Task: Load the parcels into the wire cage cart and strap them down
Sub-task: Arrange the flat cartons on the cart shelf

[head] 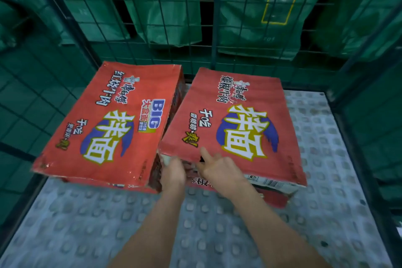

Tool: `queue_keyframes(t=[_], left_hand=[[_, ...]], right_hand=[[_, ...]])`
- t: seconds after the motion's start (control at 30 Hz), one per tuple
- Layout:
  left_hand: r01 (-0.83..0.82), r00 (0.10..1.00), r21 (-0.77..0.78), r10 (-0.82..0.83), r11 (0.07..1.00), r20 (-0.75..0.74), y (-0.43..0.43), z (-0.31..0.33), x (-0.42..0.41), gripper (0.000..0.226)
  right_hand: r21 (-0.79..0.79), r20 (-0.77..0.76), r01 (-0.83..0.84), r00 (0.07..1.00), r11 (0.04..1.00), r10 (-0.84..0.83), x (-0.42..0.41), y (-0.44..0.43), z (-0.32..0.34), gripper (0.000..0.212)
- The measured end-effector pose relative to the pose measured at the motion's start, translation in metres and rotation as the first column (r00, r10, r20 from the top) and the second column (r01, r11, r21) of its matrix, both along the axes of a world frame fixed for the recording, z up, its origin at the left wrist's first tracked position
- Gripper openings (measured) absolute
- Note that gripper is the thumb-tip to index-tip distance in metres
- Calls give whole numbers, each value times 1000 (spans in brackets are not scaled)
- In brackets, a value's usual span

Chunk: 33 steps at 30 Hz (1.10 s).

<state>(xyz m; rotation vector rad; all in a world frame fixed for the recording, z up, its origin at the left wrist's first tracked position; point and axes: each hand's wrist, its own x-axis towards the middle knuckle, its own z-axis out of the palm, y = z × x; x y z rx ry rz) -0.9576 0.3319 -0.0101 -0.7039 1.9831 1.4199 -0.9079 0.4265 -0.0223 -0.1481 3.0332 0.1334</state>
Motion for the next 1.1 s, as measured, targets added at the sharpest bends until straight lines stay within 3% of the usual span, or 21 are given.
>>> queue_keyframes(t=[0.07,0.17,0.3,0.37,0.47,0.53,0.63,0.73,0.8,0.9,1.0,1.1], left_hand=[[-52,994,-160,35,986,-103,-1,-4,2,46],[-42,998,-218,31,975,-53,-2,-6,5,72],[65,994,-292,-89,954,-70,3,-18,7,57],[56,992,-296,-87,953,-93,3,-21,8,55],[-6,995,-299,-25,954,-100,-5,-26,7,56],[-28,995,-294,0,955,-96,-12,-30,5,56],[-9,997,-298,-14,955,-74,-14,-31,9,56],[-9,999,-293,-3,956,-40,-13,-40,13,57],[-16,1000,-274,11,962,-22,-10,-48,16,56],[-31,999,-249,32,968,1,-7,-58,15,57],[-37,999,-254,37,967,-3,-10,-64,9,58],[-53,998,-248,56,967,6,-16,-70,-1,59]], right_hand=[[16,20,0,1000,1000,-1,6,5,3,49],[-25,-53,-61,997,998,60,20,14,-1,42],[-15,-39,-77,996,997,76,29,25,-11,41],[-56,-55,-31,998,998,28,33,27,-17,51],[-82,-92,109,989,991,-116,41,27,-29,88],[-87,-107,178,977,980,-187,45,27,-37,94],[-59,-95,194,975,979,-199,45,26,-53,83],[-57,-137,188,971,981,-194,48,25,-68,42],[-91,-176,207,959,974,-221,48,31,-82,29],[20,-33,299,954,954,-298,46,26,-62,31],[-33,223,280,938,959,-266,42,31,-51,58],[8,307,245,922,970,-235,33,25,-44,65]])
